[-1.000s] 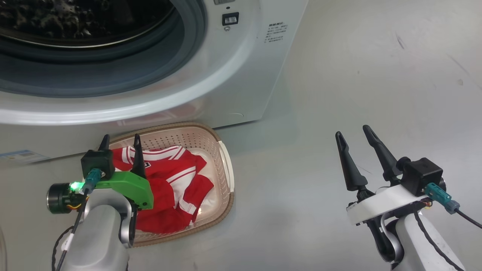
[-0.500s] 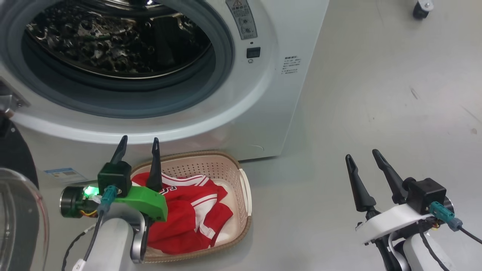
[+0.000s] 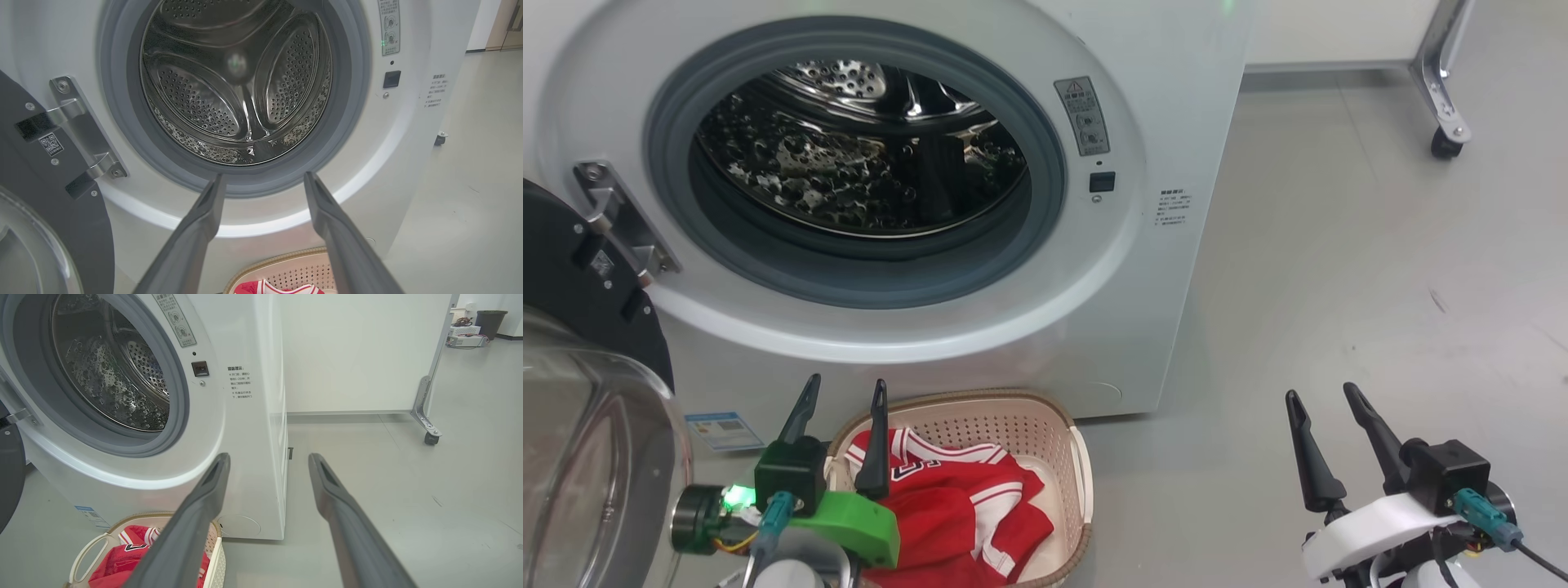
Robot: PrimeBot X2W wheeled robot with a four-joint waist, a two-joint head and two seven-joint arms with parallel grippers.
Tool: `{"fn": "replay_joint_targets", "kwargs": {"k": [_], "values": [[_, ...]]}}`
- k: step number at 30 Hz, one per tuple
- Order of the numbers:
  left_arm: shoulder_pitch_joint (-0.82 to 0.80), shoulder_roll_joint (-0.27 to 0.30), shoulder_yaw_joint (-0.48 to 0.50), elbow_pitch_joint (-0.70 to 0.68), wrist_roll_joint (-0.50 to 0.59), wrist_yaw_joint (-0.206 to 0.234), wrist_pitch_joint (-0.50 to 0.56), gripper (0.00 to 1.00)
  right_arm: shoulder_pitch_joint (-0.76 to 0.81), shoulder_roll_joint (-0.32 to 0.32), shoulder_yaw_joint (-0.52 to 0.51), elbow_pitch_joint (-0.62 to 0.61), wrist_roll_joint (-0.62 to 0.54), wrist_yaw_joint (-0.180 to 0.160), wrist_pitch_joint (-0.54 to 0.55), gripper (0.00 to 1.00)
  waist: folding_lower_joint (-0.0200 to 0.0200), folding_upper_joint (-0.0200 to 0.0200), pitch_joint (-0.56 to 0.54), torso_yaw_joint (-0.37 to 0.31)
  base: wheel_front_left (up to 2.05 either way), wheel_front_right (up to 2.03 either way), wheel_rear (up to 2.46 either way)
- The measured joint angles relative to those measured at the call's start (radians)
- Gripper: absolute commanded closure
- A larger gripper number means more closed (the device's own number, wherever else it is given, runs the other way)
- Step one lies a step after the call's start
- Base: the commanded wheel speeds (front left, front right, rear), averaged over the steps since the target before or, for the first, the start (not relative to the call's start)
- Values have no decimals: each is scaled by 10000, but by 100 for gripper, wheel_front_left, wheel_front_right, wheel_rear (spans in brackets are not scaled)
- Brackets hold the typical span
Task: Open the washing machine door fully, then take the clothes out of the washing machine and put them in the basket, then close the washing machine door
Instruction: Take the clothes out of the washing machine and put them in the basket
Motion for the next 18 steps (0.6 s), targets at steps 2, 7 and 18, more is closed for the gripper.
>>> {"fn": "replay_joint_targets", "kwargs": {"k": [2,7,18], "values": [[219,4,19,-176,0,0,0,0,127,0,35,-44,0,-10,2,0,0,0,-162,56,0,0,0],[732,23,121,-637,-2,2,0,0,339,-2,63,-198,0,-86,88,0,0,0,-464,144,0,0,0],[1450,132,230,-1396,0,17,119,0,623,-25,50,-550,-2,-261,255,0,0,0,-709,207,0,0,0]]}}
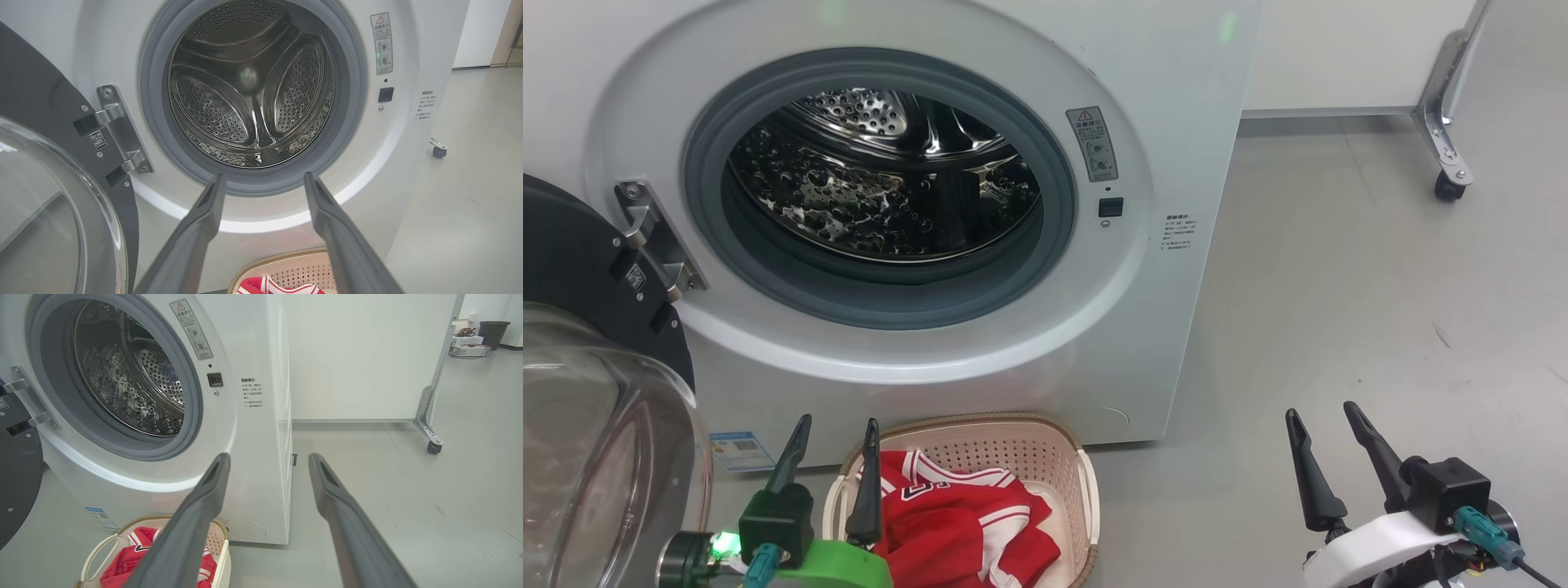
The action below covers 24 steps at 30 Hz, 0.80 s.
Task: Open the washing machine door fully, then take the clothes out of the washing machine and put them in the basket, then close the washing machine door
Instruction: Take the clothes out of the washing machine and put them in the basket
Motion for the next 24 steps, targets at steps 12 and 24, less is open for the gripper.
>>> {"fn": "replay_joint_targets", "kwargs": {"k": [12,24], "values": [[451,6,92,-663,4,2,301,0,111,-52,6,-286,-2,-92,136,0,0,0,-43,-17,0,0,0],[756,17,236,-1198,125,73,606,0,198,-84,6,-529,0,-102,236,0,0,0,-17,-38,0,0,0]]}}
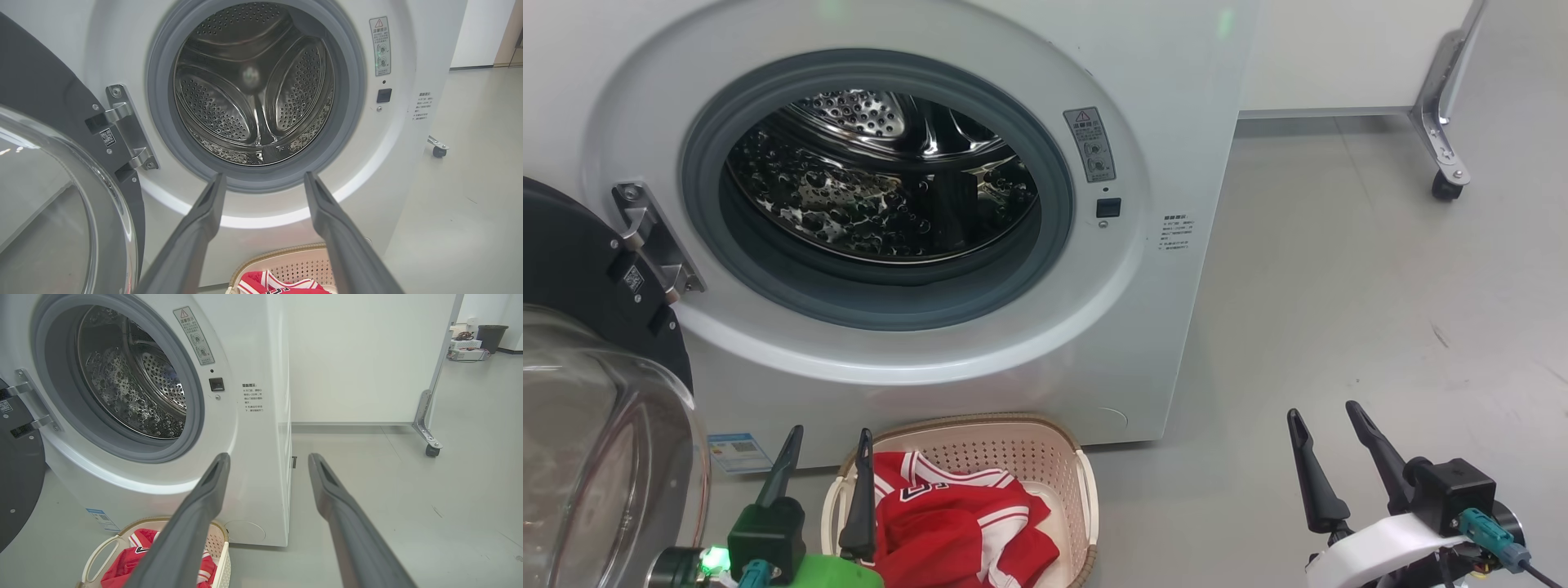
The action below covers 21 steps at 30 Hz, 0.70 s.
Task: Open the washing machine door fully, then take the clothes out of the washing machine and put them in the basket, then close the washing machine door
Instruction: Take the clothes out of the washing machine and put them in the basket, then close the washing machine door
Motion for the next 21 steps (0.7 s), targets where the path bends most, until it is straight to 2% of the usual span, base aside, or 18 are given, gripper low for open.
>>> {"fn": "replay_joint_targets", "kwargs": {"k": [9,11,21], "values": [[149,0,100,-382,167,2,151,0,72,-40,-2,-173,0,-4,100,0,0,0,58,22,-23,15,9],[157,-2,109,-454,203,2,188,0,72,-46,0,-211,0,-86,127,0,0,0,65,28,-58,28,30],[205,-2,201,-700,213,2,351,0,72,-63,-6,-326,0,-90,130,0,0,0,116,59,-80,54,26]]}}
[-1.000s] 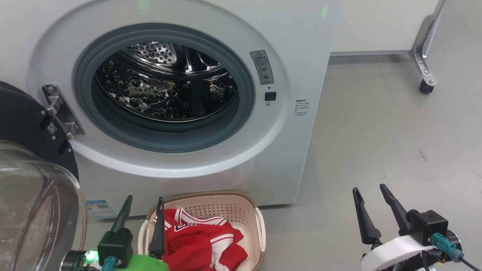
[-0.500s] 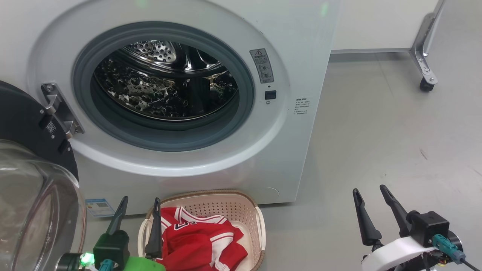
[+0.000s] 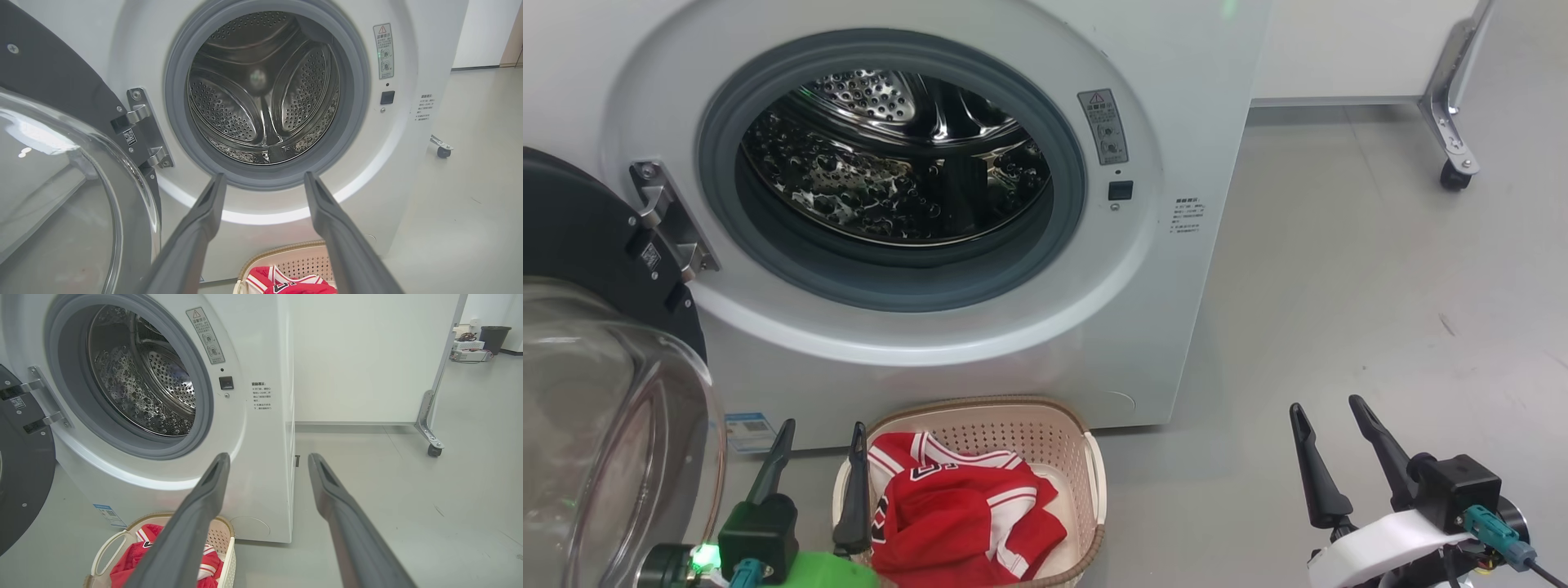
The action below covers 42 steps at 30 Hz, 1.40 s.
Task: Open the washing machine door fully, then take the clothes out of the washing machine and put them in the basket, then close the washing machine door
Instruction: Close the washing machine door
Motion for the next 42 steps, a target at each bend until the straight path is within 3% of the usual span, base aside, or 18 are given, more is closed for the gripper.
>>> {"fn": "replay_joint_targets", "kwargs": {"k": [23,42], "values": [[147,-4,-111,-477,44,0,184,0,0,-21,-33,-146,4,-71,96,0,0,0,126,29,-104,103,1],[154,-8,-105,-715,48,0,274,0,0,-69,-67,-224,8,-86,98,0,0,0,261,125,-35,35,0]]}}
